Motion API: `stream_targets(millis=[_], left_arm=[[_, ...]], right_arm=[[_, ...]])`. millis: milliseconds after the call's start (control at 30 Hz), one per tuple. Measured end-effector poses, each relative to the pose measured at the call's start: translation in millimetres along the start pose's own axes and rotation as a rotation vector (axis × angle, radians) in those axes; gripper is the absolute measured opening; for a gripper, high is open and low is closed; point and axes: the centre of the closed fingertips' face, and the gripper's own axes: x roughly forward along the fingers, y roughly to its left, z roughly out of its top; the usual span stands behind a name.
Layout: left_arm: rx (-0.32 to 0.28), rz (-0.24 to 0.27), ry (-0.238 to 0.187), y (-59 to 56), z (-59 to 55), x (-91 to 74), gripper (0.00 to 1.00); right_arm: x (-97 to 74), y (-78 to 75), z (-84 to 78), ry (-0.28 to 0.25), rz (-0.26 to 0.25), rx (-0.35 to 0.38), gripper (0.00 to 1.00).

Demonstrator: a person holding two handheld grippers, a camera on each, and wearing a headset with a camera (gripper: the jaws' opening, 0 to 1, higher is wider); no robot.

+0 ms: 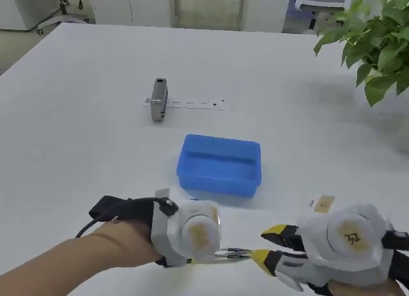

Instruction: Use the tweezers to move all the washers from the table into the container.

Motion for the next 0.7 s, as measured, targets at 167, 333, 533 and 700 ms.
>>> stream_targets(millis=[167, 333, 533, 700], left_arm=[[0.016, -0.020, 0.019, -2.4, 1.0, -0.5, 0.00], [-0.015, 0.022, 0.028, 0.9, -0.1, -1.5, 0.04], [-0.125, 0.083, -0.023, 4.8, -4.0, -5.5, 0.11], [-0.364, 0.115, -0.087, 4.2, -13.1, -15.8, 0.28]], right_arm=[[-25.3, 0.7, -6.8, -0.054, -0.081, 0.078, 0.24], [-36.9, -2.0, -2.0, -0.084, -0.104, 0.120, 0.30], [-45.5, -7.7, 6.0, -0.145, -0.139, 0.185, 0.36], [-52.1, -12.7, 14.4, -0.202, -0.149, 0.229, 0.45]])
